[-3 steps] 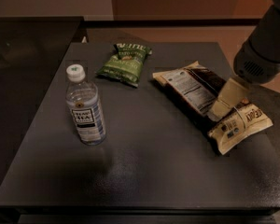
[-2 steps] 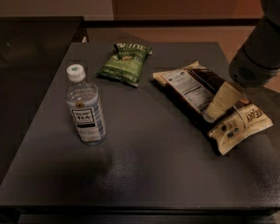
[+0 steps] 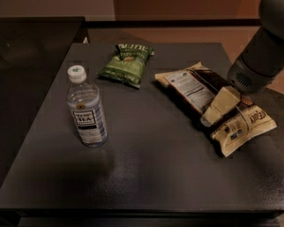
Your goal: Move brown chip bag near blue plastic bottle
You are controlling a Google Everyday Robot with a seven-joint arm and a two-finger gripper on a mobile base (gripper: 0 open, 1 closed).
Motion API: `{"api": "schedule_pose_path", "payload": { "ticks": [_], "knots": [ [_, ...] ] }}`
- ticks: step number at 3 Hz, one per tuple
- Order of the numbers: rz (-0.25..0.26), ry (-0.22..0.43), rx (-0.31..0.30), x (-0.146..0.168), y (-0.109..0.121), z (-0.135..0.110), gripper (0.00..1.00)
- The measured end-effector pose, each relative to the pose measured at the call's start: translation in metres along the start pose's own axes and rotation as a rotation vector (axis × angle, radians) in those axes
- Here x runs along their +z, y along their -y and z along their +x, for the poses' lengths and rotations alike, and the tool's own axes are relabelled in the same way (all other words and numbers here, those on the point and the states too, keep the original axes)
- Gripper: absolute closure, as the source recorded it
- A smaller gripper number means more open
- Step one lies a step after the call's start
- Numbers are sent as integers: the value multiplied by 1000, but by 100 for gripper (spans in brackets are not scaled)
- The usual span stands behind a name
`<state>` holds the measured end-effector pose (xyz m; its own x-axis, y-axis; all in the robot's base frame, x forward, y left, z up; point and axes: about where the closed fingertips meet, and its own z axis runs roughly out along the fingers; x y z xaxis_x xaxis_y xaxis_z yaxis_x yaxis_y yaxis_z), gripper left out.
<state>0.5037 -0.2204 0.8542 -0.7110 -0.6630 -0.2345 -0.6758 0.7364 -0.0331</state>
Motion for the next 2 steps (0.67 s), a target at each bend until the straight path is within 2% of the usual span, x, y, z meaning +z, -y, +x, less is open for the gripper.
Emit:
{"api": "schedule_pose_path", "payload": {
  "ticks": [1, 2],
  "knots": [
    [-65, 8, -12, 4, -7, -3, 15],
    [-110, 20, -34, 0, -14, -6, 39]
  ]
}}
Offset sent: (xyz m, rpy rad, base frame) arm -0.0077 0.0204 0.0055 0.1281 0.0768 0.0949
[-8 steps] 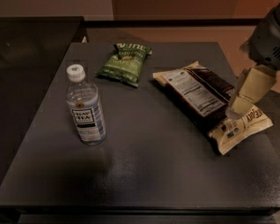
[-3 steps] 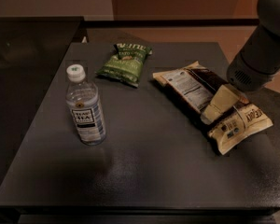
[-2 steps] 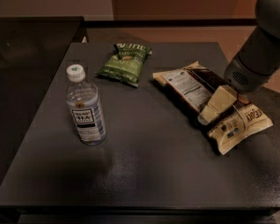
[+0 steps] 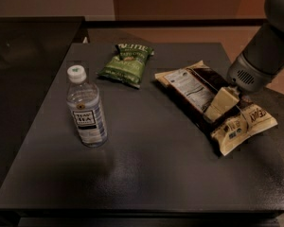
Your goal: Move brown chip bag near blue plastic bottle
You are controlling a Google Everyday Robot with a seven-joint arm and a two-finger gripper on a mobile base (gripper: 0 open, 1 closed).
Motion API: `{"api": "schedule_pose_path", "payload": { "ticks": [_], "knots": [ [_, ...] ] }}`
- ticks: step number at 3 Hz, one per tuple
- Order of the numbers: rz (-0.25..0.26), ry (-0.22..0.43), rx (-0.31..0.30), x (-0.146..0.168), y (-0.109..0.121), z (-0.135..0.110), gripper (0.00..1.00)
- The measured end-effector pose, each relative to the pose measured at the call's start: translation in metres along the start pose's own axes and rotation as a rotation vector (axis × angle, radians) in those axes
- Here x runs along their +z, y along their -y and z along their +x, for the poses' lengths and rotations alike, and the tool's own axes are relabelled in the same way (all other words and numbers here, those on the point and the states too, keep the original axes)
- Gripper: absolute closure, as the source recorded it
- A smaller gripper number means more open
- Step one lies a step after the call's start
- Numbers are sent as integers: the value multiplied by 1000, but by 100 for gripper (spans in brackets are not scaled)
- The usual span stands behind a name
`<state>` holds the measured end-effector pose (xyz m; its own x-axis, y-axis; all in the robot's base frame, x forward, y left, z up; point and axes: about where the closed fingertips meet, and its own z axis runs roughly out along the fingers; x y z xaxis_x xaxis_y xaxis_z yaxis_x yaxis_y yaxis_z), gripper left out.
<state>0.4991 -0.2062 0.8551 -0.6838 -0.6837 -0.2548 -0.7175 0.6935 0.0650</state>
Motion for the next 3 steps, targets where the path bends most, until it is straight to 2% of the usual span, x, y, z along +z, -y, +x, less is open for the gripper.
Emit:
{"api": "schedule_pose_path", "payload": {
  "ticks": [2, 3],
  "knots": [
    [-22, 33, -57, -14, -14, -12, 86],
    [-24, 65, -93, -26, -24, -20, 100]
  ]
}}
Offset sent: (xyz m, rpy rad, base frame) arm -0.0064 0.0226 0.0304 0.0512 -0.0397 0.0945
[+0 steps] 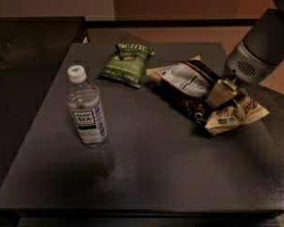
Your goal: Move brown chip bag near blue plastic bottle
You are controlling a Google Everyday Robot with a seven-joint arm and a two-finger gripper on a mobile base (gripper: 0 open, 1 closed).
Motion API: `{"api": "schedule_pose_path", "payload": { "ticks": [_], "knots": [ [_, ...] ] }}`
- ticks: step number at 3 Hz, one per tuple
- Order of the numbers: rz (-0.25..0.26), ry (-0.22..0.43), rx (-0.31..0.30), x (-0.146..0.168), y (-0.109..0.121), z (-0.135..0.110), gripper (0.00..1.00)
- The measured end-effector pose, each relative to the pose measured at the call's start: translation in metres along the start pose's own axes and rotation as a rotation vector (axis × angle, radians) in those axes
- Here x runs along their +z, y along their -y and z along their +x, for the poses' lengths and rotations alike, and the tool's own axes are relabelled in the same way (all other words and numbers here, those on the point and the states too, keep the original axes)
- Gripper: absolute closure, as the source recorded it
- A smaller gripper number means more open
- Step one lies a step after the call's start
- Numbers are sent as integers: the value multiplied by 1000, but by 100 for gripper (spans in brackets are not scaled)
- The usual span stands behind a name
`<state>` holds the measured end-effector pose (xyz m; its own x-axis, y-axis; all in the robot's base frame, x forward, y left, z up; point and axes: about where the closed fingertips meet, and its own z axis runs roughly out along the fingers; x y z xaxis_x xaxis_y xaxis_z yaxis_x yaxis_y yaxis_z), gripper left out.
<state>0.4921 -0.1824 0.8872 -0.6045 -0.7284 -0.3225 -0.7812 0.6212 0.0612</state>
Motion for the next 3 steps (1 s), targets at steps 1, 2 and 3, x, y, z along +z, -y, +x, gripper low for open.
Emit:
{"api": "schedule_pose_path", "payload": {
  "ticks": [1, 2, 3],
  "knots": [
    [-14, 32, -54, -16, -20, -12, 100],
    [-44, 60, -119, -30, -50, -26, 100],
    [-82, 72, -171, -31, -80, -40, 100]
  ]
}}
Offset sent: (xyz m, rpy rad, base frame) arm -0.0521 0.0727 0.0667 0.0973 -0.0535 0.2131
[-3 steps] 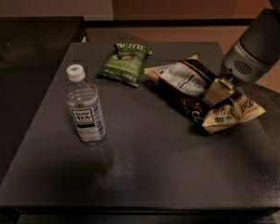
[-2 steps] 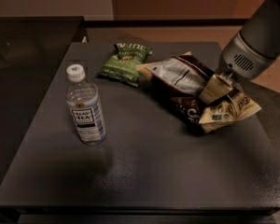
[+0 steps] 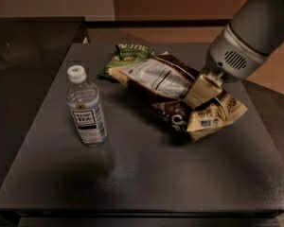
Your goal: Move brown chip bag near blue plastic bottle
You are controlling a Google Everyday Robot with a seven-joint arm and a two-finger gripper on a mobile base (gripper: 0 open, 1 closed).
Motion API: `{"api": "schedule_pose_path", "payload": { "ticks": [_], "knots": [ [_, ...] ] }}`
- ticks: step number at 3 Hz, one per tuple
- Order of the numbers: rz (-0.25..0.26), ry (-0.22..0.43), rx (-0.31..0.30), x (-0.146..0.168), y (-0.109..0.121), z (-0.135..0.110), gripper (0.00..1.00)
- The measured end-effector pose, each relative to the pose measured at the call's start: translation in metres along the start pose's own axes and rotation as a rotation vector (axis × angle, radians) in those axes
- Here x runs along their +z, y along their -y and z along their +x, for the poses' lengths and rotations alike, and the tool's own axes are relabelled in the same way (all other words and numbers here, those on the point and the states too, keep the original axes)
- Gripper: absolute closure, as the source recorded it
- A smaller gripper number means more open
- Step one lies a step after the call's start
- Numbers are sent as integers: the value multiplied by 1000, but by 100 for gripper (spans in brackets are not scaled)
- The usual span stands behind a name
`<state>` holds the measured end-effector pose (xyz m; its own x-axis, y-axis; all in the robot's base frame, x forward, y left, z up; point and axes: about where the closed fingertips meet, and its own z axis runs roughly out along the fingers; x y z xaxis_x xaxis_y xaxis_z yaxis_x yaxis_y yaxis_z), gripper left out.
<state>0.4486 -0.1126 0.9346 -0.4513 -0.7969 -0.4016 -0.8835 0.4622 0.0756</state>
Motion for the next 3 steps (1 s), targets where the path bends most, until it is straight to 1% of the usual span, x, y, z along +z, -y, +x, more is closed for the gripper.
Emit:
{"api": "schedule_pose_path", "payload": {
  "ticks": [1, 2, 3],
  "knots": [
    [-34, -4, -27, 14, -15, -14, 100],
    [-62, -18, -61, 33, -26, -26, 83],
    [-78, -30, -85, 51, -32, -36, 60]
  ]
}}
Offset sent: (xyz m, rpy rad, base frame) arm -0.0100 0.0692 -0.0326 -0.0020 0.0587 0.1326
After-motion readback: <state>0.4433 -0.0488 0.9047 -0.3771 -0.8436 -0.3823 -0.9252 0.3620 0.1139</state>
